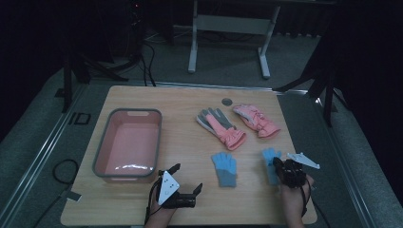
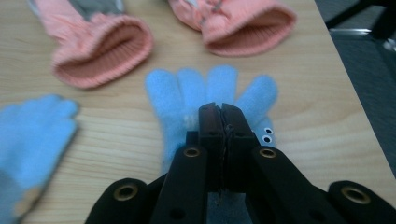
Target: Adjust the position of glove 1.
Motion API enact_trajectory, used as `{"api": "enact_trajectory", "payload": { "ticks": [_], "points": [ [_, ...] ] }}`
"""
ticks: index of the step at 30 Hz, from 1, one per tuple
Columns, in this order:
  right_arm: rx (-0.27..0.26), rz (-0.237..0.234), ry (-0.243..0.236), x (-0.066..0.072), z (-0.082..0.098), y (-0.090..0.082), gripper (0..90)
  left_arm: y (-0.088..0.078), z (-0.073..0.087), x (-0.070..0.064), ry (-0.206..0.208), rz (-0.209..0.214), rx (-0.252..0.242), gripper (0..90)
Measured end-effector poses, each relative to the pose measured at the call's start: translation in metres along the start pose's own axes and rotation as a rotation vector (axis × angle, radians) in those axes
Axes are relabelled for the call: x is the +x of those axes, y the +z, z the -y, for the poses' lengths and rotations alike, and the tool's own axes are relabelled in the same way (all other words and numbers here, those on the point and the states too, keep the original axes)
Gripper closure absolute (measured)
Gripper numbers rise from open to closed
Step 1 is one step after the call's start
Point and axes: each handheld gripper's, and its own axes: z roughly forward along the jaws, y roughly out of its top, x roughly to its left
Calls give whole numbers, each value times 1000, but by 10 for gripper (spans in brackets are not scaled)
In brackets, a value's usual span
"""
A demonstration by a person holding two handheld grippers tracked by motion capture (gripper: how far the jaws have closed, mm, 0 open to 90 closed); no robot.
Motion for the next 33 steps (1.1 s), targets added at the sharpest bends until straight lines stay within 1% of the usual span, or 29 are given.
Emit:
{"api": "enact_trajectory", "payload": {
  "ticks": [1, 2, 3, 4, 8, 11, 13, 15, 17, 20, 21, 23, 24, 25, 26, 27, 28, 29, 30, 31, 32, 33],
  "points": [
    [14, 19, -3, 2, 2, 2, 880, 0, 0, 0, 0, 0, 0, 0],
    [14, 19, -3, 2, 2, 2, 880, 0, 0, 0, 1, -1, -1, 0],
    [30, 38, 21, 2, 5, 7, 880, 0, 0, -1, 4, 0, -1, 0],
    [35, 53, 27, 1, 7, 9, 880, 0, 0, -1, 5, 0, 0, 0],
    [43, 76, 71, -2, 10, 16, 879, 0, 0, 0, 5, 2, 2, 0],
    [53, 89, 85, -2, 13, 23, 874, 0, 0, 0, 4, 3, 2, 0],
    [67, 101, 76, 0, 16, 28, 864, 0, 0, 0, 2, 5, 1, 0],
    [84, 100, 72, 1, 20, 35, 848, 0, 0, 0, 2, 7, 0, 0],
    [78, 100, 72, 1, 22, 36, 845, 0, 0, 0, 5, 8, 1, 0],
    [72, 74, 89, -2, 20, 34, 736, 1, 0, 0, 6, 12, 4, 0],
    [62, 75, 95, -2, 19, 32, 730, 1, 0, 0, 6, 12, 4, 0],
    [59, 81, 91, -3, 18, 30, 727, 1, 0, 0, 6, 12, 4, 1],
    [41, 30, 89, -5, 15, 26, 699, 1, 0, 0, 8, 13, 3, 0],
    [42, 19, 70, -6, 13, 24, 696, 1, 0, 0, 9, 13, 3, 0],
    [39, -17, 45, -8, 10, 22, 662, 1, 0, 0, 10, 13, 2, 0],
    [38, -74, 16, -10, 7, 21, 653, 1, 0, 0, 10, 14, 2, 0],
    [38, -74, 16, -10, 7, 21, 653, 1, 0, 0, 10, 14, 2, 0],
    [34, -120, -78, -12, 2, 17, 658, 1, 0, 0, 9, 16, 2, 0],
    [31, -154, -140, -14, 0, 14, 658, 1, 0, 0, 8, 16, 2, 0],
    [31, -154, -140, -14, 0, 14, 658, 1, 0, 0, 8, 16, 2, 0],
    [20, -195, -194, -17, -1, 12, 660, 1, 0, 0, 9, 16, 3, 0],
    [29, -286, -270, -26, -2, 11, 645, 1, 0, 0, 7, 16, 1, 0]
  ]
}}
